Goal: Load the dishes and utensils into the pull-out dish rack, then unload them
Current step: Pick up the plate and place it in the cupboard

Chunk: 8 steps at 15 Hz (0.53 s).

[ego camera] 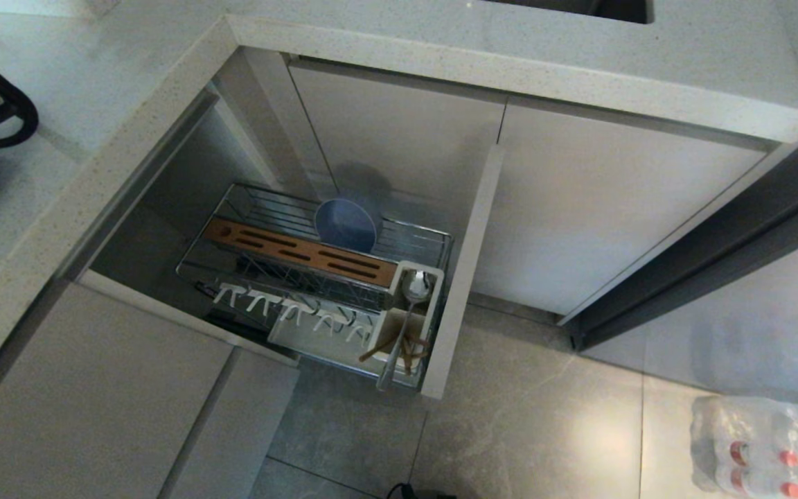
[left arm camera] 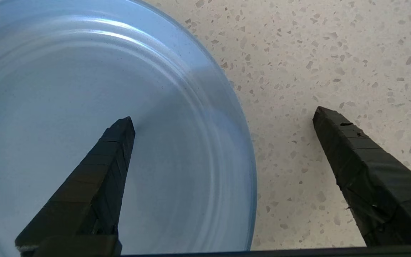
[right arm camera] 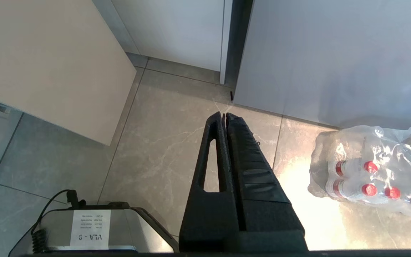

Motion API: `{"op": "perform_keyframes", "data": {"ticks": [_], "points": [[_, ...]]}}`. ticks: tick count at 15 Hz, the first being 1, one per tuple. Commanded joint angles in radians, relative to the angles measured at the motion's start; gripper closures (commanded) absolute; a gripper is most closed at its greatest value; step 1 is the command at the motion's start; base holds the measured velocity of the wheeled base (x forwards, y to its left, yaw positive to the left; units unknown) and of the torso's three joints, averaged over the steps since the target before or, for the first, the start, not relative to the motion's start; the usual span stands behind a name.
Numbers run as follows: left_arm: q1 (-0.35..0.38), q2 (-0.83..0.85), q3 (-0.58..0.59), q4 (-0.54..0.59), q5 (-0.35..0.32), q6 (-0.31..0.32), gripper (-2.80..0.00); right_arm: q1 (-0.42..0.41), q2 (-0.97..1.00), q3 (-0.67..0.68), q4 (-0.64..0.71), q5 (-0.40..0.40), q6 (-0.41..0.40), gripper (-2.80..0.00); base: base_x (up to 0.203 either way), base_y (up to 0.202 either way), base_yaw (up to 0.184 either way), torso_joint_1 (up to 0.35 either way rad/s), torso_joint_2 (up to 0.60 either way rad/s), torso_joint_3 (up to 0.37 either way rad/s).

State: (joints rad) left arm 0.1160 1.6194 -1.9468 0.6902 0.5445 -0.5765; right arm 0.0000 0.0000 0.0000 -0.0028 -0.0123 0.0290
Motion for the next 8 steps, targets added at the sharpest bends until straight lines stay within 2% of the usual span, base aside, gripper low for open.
{"op": "perform_keyframes", "data": {"ticks": [1,8], "points": [[0.001,0.004,0.000,0.005,0.003,-0.003,-2.80,0.000,0.002,0.000,0.000,0.000,0.000,0.00,0.000,0.000,0.000,0.000,0.00,0.000],[0.005,0.007,0.000,0.004,0.005,-0.003,-2.80,0.000,0.002,0.000,0.000,0.000,0.000,0.00,0.000,0.000,0.000,0.000,0.00,0.000]]}}
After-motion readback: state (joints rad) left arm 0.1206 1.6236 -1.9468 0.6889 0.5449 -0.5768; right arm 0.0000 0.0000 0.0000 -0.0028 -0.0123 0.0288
